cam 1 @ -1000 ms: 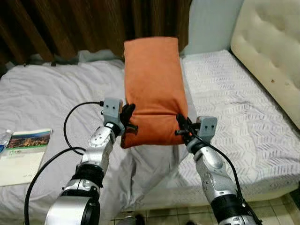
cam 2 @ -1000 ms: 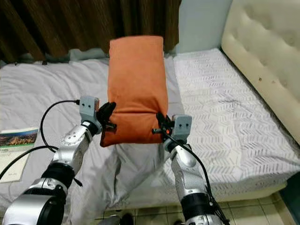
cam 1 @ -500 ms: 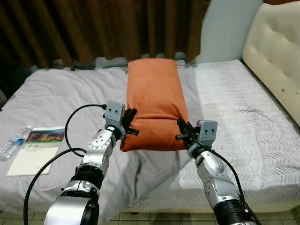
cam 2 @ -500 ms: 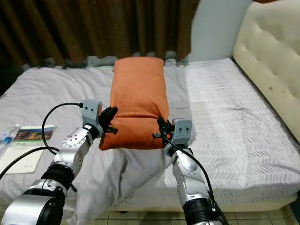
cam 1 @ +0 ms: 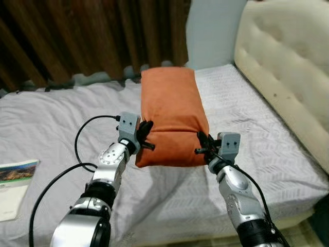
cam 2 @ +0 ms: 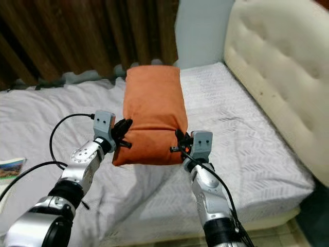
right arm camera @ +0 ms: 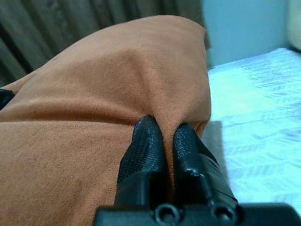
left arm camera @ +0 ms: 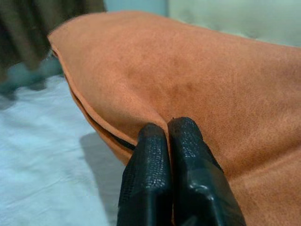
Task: Clean up the room
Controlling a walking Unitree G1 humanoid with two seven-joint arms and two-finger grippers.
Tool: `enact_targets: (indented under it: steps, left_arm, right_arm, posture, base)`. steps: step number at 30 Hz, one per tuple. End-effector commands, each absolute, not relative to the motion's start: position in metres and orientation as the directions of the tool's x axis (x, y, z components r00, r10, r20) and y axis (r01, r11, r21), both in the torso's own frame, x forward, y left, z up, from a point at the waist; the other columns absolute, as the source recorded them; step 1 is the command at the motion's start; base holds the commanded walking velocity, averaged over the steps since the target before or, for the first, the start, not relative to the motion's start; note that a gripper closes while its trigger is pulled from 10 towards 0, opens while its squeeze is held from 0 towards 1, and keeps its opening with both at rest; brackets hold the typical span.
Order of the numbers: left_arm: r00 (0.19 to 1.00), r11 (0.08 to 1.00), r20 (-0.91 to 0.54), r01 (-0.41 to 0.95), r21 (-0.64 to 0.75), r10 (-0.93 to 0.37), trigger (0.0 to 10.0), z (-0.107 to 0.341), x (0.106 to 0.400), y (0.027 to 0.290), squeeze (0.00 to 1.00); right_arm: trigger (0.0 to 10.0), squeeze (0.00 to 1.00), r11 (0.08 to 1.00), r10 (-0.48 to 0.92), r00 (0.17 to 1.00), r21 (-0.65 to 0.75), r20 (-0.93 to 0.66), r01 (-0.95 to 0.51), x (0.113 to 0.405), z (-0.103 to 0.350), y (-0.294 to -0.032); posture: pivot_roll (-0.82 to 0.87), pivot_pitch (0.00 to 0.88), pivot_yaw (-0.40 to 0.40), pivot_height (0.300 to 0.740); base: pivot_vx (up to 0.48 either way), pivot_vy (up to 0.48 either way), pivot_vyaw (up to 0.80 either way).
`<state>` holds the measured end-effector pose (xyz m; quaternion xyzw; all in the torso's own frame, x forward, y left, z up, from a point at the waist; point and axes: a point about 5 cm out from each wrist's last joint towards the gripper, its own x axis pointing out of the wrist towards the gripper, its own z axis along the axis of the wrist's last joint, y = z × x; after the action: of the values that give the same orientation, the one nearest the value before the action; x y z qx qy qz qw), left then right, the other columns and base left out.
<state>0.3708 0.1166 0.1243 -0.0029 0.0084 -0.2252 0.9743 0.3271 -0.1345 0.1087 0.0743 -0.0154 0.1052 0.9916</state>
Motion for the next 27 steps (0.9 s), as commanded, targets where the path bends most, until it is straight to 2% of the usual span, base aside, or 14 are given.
enact_targets:
  steps: [1, 7, 18, 27]
  left_arm:
    - [0.898, 0.899, 0.025, 0.438, 0.024, -0.438, 10.0, 0.131, 0.372, 0.120, 0.00]
    - [0.895, 0.895, 0.017, 0.447, 0.008, -0.447, 10.0, 0.128, 0.370, 0.116, 0.00]
    - [0.931, 0.931, -0.014, 0.364, 0.000, -0.364, 10.0, 0.126, 0.374, 0.134, 0.00]
    - [0.935, 0.935, -0.021, 0.355, 0.000, -0.355, 10.0, 0.124, 0.374, 0.136, 0.00]
  right_arm:
    - [10.0, 0.00, 0.981, 0.115, 0.989, 0.148, 0.090, -0.128, 0.330, 0.119, -0.154]
    - [10.0, 0.00, 0.982, 0.122, 0.990, 0.139, 0.073, -0.131, 0.330, 0.116, -0.155]
    - [10.0, 0.00, 0.981, 0.155, 0.987, 0.111, 0.039, -0.158, 0.332, 0.112, -0.151]
    - [10.0, 0.00, 0.979, 0.172, 0.985, 0.103, 0.025, -0.173, 0.332, 0.109, -0.147]
  posture:
    - [-0.10, 0.052, 0.081, 0.740]
    - [-0.10, 0.048, 0.079, 0.740]
    - [-0.10, 0.048, 0.068, 0.740]
    - [-0.10, 0.065, 0.066, 0.740]
  base:
    - [0.345, -0.330, 0.00]
    - [0.332, -0.343, 0.00]
    - [0.336, -0.339, 0.00]
    - [0.341, -0.334, 0.00]
